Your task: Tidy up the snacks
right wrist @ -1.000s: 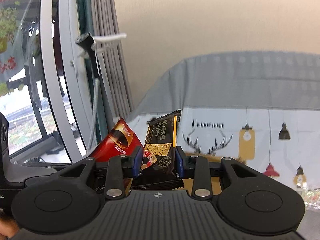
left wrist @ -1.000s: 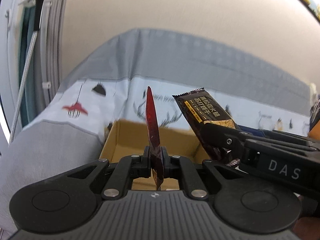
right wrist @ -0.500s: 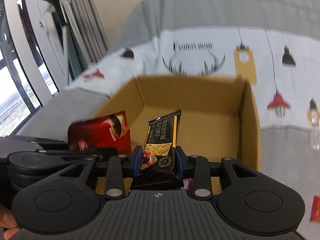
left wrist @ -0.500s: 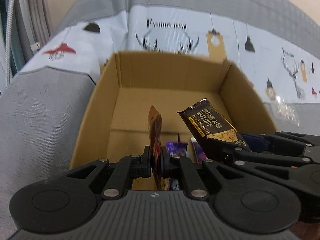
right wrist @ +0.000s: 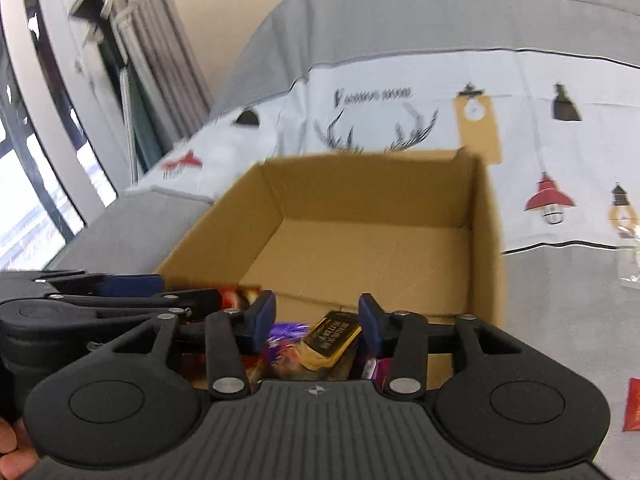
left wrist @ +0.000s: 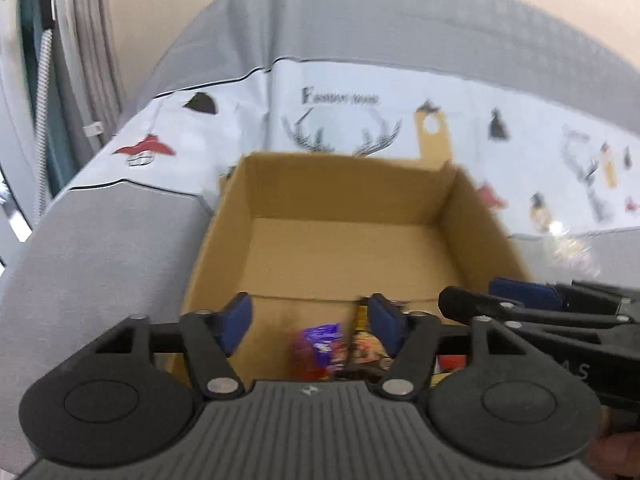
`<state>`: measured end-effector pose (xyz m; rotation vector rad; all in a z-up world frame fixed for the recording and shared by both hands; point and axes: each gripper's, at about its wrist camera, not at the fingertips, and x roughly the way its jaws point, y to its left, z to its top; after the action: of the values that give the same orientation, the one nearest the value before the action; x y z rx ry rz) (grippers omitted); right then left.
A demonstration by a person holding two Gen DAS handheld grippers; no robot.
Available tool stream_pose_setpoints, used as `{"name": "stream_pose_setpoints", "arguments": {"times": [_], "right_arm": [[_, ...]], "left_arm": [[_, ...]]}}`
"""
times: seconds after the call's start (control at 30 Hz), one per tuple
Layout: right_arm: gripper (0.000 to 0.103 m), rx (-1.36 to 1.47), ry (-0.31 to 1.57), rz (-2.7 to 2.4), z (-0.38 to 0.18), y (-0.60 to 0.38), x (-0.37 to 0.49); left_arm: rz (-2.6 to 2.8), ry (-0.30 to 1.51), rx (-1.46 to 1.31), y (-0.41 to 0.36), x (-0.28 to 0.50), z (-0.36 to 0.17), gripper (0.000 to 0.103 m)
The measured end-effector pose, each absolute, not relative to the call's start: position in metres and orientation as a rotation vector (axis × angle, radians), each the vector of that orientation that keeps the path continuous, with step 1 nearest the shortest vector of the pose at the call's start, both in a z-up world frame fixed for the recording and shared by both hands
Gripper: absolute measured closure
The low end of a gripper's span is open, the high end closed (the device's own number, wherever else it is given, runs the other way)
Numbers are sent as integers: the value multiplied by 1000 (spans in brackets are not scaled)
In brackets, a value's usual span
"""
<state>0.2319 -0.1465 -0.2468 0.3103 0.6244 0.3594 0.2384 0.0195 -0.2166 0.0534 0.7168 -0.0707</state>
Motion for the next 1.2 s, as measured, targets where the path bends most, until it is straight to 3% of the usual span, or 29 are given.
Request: {"name": "stream_pose_setpoints", "arguments": {"times": [0.37,0.7,0.8,0.83,0.9,0.97,1.0,1.07,1.2], "right_arm": [[46,344,532,170,-242,-257,165],[45,429,675,-33,-301,-380,131],[46,453,727,-39,-322,-405,137],[49,462,743,-30,-329,-412,140],[65,464,777,-5,-343,-421,148],[72,457,834,6,-356,-424,157],[86,461,877,9,-363,-425,163],[99,522,955,24,-382,-428,174],[102,599,966,57,-393,-425,201]], "left_arm": [[-283,636,64,-92,222,-200,25],[-466,714,69,-206,231,-254,26],[-479,769,107,-235,246,-280,31],[-483,788,114,-242,251,-288,35],[-498,830,110,-252,262,-304,39],[-504,870,104,-258,273,-318,46],[-495,887,103,-260,279,-325,48],[-476,915,98,-263,290,-335,49],[-438,940,94,-261,310,-344,51]]}}
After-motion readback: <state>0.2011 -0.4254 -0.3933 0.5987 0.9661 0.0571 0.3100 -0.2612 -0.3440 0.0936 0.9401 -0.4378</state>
